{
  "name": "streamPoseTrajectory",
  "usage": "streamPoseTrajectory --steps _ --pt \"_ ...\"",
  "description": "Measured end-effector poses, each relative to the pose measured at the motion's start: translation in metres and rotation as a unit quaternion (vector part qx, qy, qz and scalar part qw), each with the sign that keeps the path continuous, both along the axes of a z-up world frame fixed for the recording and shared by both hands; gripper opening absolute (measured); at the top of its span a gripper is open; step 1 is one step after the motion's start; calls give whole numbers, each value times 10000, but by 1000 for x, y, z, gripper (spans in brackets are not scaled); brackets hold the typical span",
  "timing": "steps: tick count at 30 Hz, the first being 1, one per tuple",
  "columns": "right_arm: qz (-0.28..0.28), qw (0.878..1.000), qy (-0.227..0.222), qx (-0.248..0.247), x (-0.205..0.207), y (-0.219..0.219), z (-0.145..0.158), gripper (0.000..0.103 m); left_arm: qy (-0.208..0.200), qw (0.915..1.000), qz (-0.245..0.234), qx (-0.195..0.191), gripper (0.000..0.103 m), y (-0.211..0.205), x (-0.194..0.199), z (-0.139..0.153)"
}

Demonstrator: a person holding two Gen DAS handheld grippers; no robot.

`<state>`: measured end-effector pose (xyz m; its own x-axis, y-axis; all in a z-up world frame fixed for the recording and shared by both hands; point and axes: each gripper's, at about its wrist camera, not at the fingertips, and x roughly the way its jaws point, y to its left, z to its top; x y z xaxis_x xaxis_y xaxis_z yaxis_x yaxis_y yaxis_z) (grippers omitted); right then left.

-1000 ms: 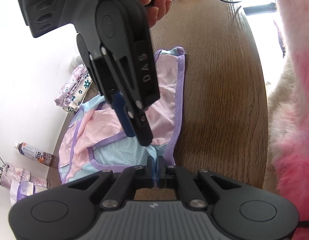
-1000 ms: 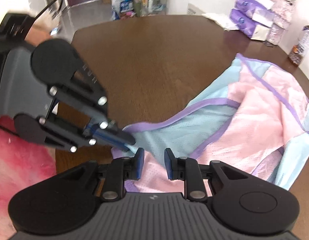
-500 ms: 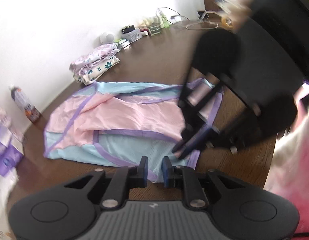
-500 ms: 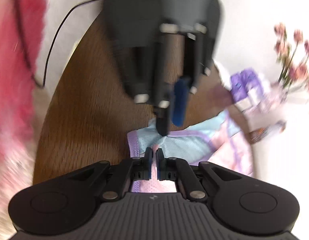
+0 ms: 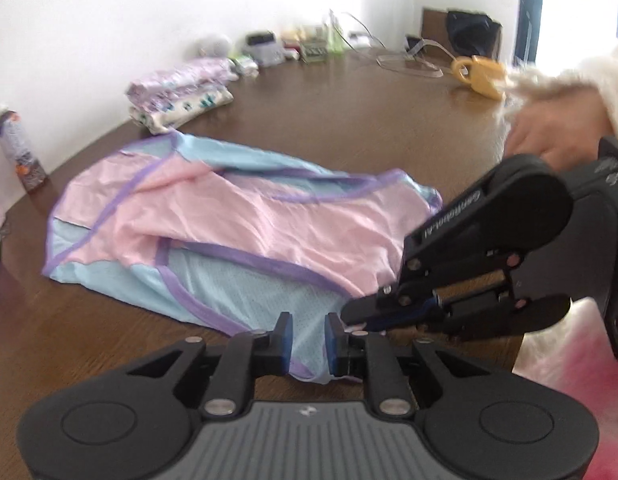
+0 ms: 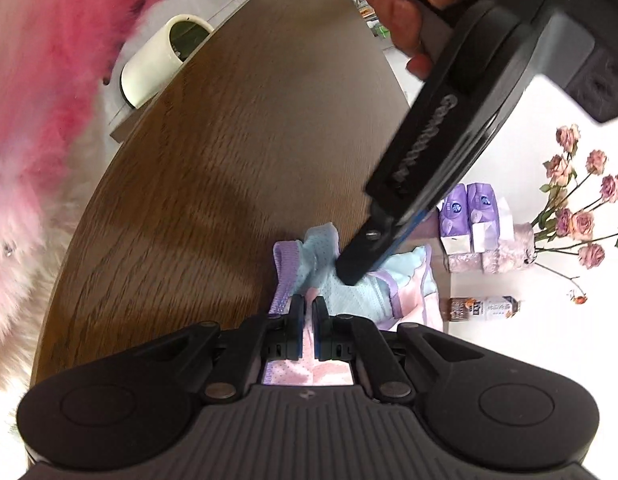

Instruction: Fold clothes

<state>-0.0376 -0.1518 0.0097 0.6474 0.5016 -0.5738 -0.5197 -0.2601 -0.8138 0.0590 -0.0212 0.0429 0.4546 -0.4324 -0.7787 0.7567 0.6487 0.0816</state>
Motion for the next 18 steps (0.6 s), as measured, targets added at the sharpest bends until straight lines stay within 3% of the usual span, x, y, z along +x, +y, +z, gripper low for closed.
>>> streamPoseTrajectory --steps 3,9,14,18 --pt "59 9998 -155 -50 0 3 -5 4 209 9994 -230 116 15 -5 1 -9" --pt "54 9999 -141 -21 -5 0 -3 6 205 9989 -343 227 14 -8 1 -20" --pt "-558 9927 988 411 17 1 35 9 16 9979 -530 368 8 -12 -6 -21" --pt "-1282 9570 2369 1076 66 1 74 9 -203 9965 -623 515 5 -18 -13 -22"
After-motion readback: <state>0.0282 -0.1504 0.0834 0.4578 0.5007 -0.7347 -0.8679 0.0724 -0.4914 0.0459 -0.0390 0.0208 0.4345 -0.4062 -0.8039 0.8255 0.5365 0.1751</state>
